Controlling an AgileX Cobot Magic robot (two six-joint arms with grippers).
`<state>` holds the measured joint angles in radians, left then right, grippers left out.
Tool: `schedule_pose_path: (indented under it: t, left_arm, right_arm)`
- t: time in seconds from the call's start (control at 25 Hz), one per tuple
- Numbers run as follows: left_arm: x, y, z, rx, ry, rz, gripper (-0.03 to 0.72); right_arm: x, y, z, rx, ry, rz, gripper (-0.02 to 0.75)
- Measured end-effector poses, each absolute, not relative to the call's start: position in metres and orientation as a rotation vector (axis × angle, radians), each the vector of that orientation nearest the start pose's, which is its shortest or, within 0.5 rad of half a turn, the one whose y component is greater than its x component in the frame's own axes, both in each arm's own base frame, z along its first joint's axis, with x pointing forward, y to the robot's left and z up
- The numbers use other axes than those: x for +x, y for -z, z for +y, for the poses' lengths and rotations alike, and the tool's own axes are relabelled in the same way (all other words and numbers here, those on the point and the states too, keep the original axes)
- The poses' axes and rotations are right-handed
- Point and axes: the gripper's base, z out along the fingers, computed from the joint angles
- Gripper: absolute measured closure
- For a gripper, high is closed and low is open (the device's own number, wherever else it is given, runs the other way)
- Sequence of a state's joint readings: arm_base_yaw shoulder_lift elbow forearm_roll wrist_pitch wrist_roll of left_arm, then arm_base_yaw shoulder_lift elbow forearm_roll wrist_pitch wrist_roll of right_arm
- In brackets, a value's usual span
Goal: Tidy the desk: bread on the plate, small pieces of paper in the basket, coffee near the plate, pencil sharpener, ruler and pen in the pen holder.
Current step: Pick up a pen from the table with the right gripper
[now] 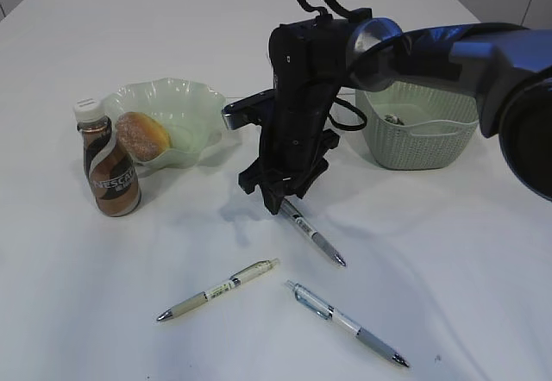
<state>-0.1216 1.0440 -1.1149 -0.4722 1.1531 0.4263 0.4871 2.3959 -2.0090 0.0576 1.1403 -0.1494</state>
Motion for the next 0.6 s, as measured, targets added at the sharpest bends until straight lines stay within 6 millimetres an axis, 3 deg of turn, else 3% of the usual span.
schedule_pose_path:
  t: [0.6]
  left_arm:
    - [0.1777, -0.3803, -0.0598, 0.585, 0.497, 2.396, 0.445]
  right_arm:
    - [0.4331, -0.1424, 0.2341, -0.919, -0.105, 2.869, 0.314]
